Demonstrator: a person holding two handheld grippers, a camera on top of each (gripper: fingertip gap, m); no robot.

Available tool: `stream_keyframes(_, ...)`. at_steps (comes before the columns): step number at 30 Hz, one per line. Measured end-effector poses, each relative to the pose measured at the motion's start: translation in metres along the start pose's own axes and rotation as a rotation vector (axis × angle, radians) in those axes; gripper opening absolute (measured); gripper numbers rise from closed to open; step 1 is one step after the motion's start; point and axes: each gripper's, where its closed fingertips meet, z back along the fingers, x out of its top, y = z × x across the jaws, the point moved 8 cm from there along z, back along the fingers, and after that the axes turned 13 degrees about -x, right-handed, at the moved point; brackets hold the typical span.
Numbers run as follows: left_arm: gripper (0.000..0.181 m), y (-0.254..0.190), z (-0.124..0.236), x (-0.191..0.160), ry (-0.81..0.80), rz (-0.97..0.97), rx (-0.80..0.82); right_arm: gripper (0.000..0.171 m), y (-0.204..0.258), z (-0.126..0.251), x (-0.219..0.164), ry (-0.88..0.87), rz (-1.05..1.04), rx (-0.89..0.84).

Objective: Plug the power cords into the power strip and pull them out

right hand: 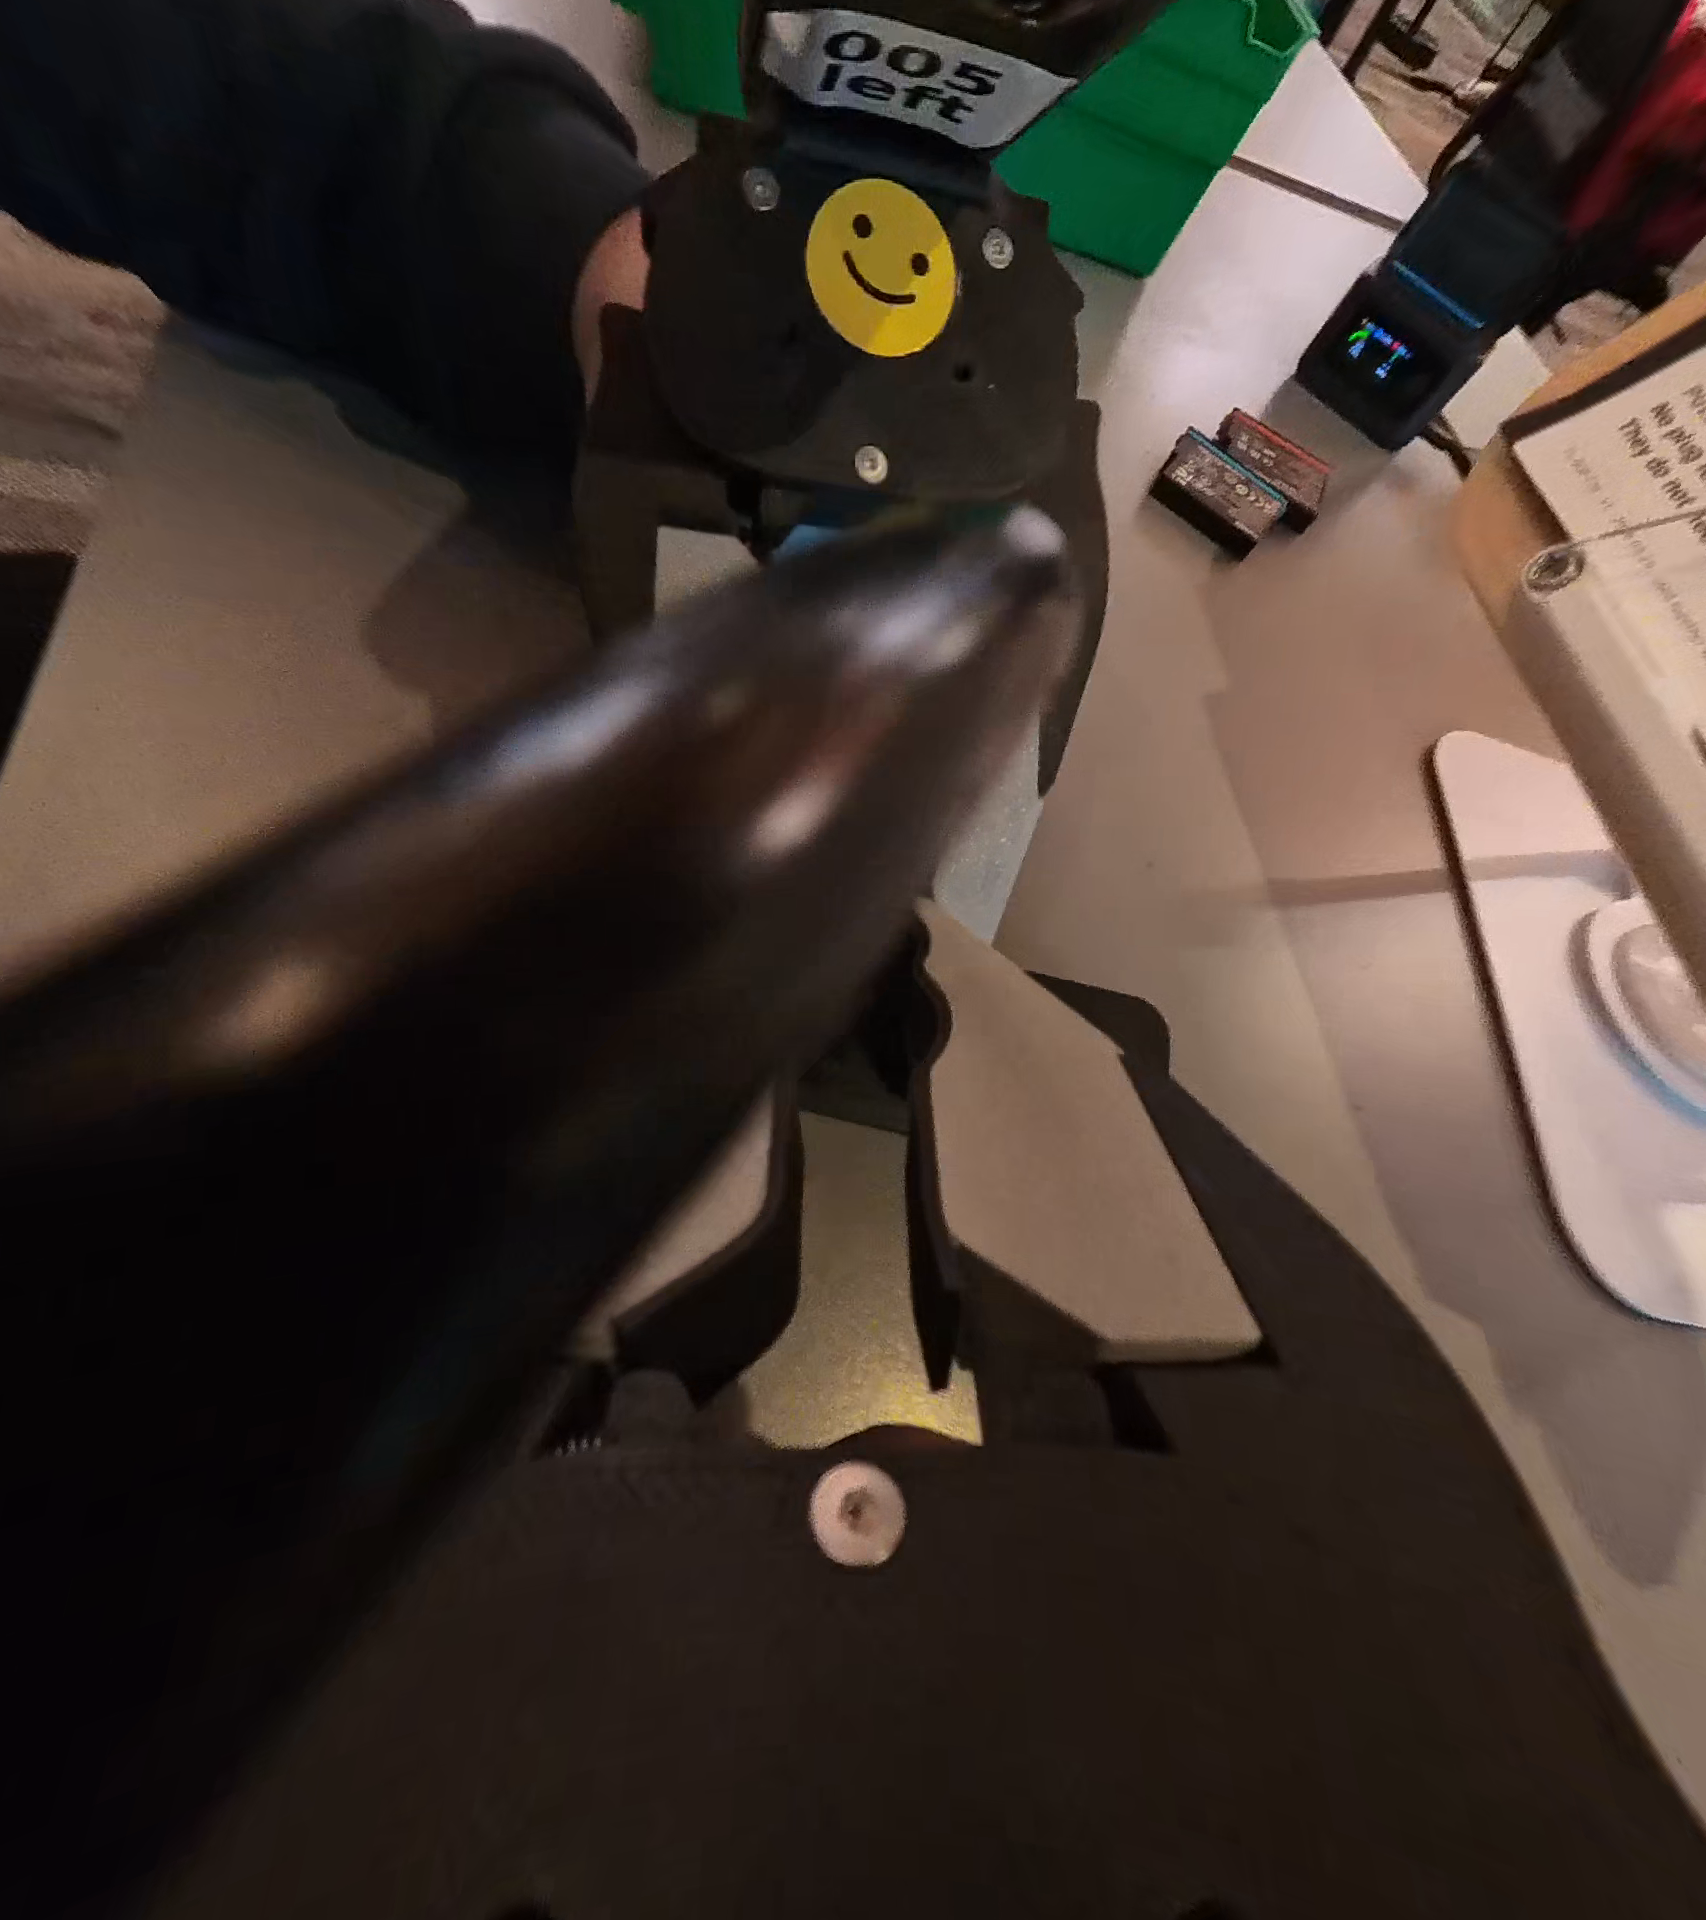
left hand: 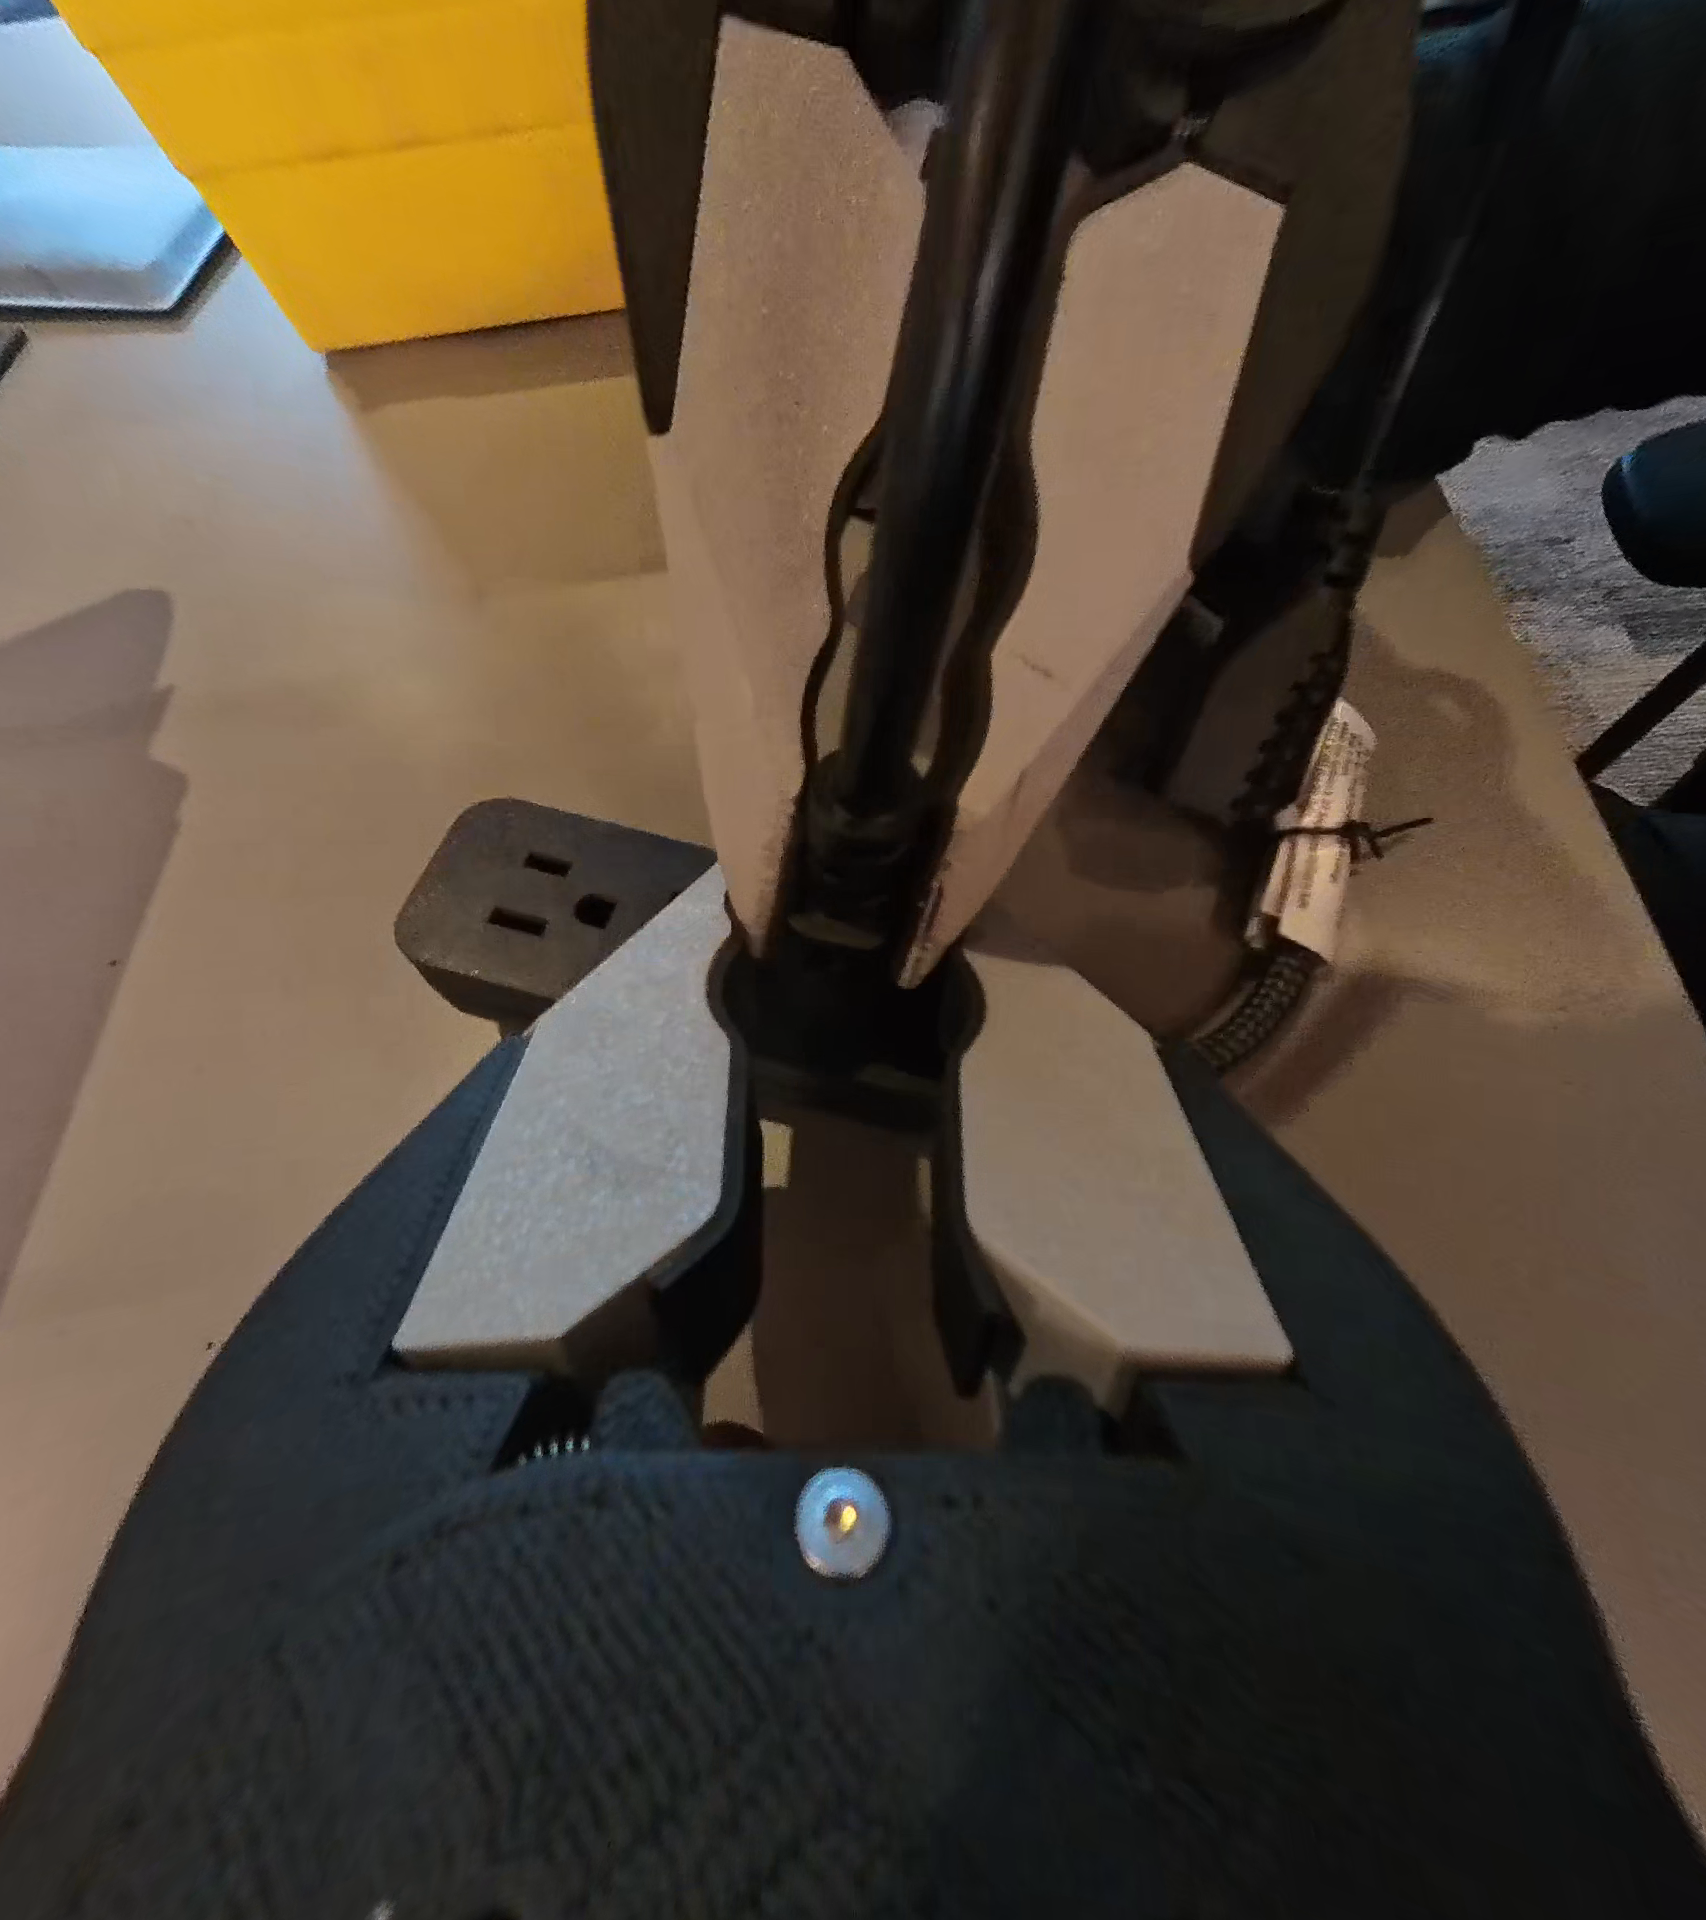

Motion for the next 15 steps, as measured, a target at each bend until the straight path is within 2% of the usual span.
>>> stream_keyframes(4, 0.032, 0.0019, 0.0004, -0.0017, 0.009, 0.052, -0.024, 0.014, -0.0111, -0.0046, -0.0101, -0.048, -0.243, 0.163)
stream_keyframes(11, 0.031, -0.0069, 0.0057, -0.0042, 0.007, 0.024, -0.055, 0.007, -0.0046, -0.0044, -0.0059, -0.058, -0.187, 0.209)
stream_keyframes(15, 0.032, -0.0058, 0.0070, -0.0048, 0.011, 0.009, -0.047, 0.014, -0.0082, -0.0067, -0.0066, -0.063, -0.223, 0.217)
